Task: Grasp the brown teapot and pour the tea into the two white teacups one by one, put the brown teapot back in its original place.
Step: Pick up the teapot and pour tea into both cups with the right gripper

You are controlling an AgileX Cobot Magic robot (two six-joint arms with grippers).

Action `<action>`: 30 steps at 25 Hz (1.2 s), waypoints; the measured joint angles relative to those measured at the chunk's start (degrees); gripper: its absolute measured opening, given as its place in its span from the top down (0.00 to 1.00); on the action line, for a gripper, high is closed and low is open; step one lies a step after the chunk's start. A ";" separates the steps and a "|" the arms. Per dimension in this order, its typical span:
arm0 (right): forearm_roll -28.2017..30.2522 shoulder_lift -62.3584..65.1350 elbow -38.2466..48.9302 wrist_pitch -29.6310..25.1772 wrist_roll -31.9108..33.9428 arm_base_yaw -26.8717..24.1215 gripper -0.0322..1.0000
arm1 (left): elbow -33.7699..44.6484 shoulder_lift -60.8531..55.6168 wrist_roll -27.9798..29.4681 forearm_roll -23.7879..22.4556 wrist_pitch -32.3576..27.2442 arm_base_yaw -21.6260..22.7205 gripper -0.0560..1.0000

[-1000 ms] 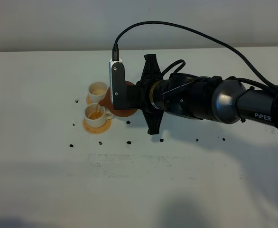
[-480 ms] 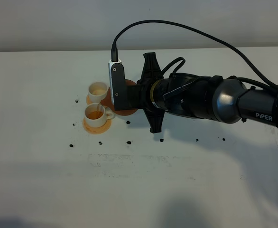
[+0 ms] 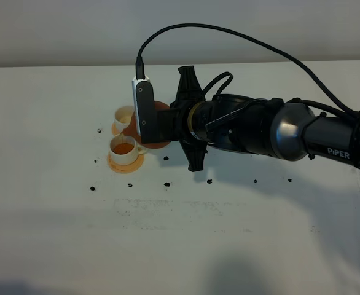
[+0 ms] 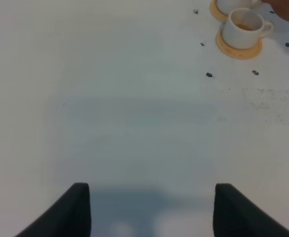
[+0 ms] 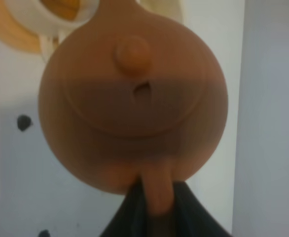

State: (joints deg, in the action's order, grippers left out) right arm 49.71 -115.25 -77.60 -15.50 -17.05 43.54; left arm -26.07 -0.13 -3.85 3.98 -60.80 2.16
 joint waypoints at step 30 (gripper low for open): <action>6.01 0.00 0.00 -0.41 0.00 0.31 0.86 | 0.00 0.00 0.00 0.00 0.00 0.00 0.45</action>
State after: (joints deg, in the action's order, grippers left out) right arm 55.72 -115.25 -77.60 -15.91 -17.05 43.85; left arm -26.07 -0.13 -3.85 3.98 -60.80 2.16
